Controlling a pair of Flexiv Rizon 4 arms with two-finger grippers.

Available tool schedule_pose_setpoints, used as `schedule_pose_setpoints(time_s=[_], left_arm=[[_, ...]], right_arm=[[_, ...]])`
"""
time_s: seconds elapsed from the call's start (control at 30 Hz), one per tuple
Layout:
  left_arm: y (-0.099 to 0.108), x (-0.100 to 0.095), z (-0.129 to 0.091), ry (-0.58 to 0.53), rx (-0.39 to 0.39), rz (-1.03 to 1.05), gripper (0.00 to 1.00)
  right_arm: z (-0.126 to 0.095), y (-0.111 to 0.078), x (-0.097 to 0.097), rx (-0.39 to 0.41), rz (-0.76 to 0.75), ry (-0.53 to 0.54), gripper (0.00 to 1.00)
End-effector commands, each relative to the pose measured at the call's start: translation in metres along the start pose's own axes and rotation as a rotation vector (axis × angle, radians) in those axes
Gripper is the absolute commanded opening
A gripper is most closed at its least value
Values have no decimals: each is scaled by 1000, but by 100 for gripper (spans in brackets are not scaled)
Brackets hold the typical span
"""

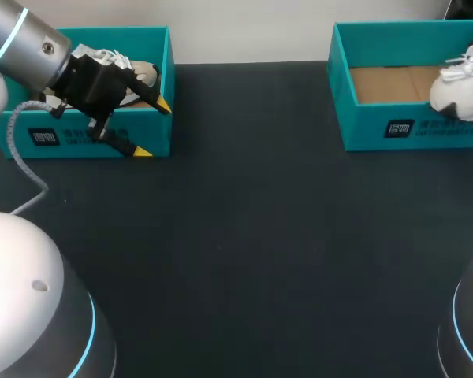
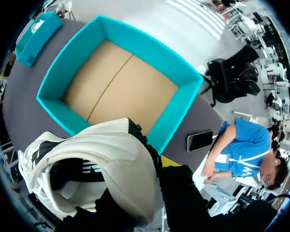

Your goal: Take the shoe out of the shoebox, open the shoe tongue, remove and reinsert the insole, then place the shoe into the shoebox

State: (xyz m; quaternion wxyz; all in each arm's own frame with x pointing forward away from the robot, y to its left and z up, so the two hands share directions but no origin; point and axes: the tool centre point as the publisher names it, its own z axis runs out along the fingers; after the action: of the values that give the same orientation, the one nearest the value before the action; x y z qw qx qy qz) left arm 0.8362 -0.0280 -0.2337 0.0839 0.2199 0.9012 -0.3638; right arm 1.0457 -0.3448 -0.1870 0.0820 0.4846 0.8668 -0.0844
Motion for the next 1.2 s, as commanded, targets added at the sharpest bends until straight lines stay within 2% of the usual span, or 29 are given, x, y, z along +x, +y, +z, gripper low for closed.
schedule_pose_setpoints(time_s=[0.03,0.87,0.9,1.2], left_arm=[[0,1,0,1,-3,1,100],[0,1,0,1,-3,1,100],[0,1,0,1,-3,1,100],[0,1,0,1,-3,1,100]], right_arm=[[-3,10,-2,84,514,108,0],[-3,10,-2,84,514,108,0],[-2,9,-3,90,547,125,0],[11,-1,1,91,761,60,0]])
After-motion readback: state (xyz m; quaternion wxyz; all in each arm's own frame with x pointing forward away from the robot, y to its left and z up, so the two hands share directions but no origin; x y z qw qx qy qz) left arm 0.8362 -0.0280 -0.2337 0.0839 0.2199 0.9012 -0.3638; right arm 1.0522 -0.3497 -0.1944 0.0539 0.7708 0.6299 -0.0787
